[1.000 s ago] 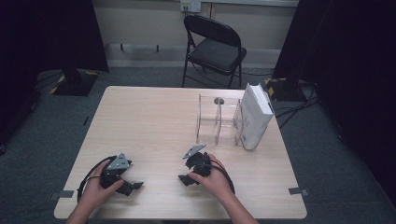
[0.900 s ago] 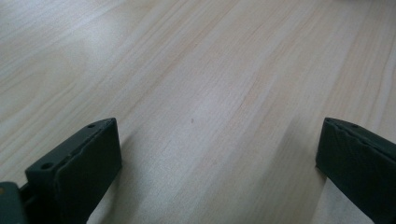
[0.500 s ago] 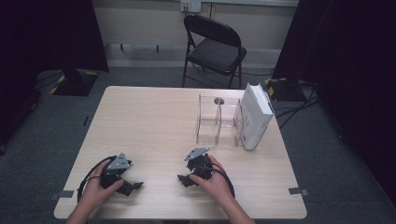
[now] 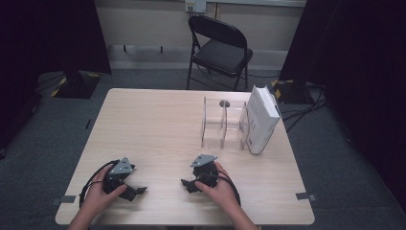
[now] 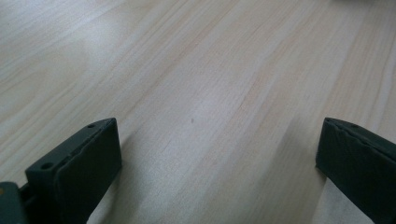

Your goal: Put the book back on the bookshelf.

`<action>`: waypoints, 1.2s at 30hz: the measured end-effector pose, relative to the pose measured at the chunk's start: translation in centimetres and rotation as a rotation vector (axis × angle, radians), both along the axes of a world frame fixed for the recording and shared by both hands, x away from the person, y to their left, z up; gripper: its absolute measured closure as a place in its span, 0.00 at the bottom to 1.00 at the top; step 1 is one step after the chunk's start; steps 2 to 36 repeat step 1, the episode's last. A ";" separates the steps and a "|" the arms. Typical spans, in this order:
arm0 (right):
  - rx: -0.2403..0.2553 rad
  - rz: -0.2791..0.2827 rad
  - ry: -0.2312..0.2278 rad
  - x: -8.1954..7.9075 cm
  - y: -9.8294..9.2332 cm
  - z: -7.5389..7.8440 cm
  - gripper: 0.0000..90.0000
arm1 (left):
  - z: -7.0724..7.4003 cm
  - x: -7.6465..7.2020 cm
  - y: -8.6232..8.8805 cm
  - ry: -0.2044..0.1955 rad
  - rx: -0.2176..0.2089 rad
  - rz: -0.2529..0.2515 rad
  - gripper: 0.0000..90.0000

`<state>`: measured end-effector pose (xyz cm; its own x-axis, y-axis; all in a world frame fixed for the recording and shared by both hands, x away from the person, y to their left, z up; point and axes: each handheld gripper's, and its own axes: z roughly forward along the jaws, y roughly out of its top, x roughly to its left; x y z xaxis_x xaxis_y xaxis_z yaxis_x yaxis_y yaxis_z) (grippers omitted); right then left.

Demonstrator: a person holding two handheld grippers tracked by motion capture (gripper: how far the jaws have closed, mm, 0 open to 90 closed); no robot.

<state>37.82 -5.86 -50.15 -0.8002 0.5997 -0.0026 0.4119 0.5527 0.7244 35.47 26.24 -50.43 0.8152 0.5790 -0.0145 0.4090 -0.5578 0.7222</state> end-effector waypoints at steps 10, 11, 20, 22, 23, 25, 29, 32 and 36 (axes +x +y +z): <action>0.000 0.000 0.000 0.0 0.0 0.0 0.13 | 0.0 0.0 0.0 0.000 -0.001 0.000 0.00; 0.000 0.000 0.000 0.0 0.0 0.0 0.13 | 0.0 0.0 0.0 0.000 -0.001 0.000 0.00; 0.000 0.000 0.000 0.0 0.0 0.0 0.13 | 0.0 0.0 0.0 0.000 -0.001 0.000 0.00; 0.000 0.000 0.000 0.0 0.0 0.0 0.13 | 0.0 0.0 0.0 0.000 -0.001 0.000 0.00; 0.000 0.000 0.000 0.0 0.0 0.0 0.13 | 0.0 0.0 0.0 0.000 -0.001 0.000 0.00; 0.000 0.000 0.000 0.0 0.0 0.0 0.13 | 0.0 0.0 0.0 0.000 -0.001 0.000 0.00; 0.000 0.000 0.000 0.0 0.0 0.0 0.13 | 0.0 0.0 0.0 0.000 -0.001 0.000 0.00; 0.000 0.000 0.000 0.0 0.0 0.0 0.13 | 0.0 0.0 0.0 0.000 -0.001 0.000 0.00; 0.000 0.000 0.000 0.0 0.0 0.0 0.13 | 0.0 0.0 0.0 0.000 -0.001 0.000 0.00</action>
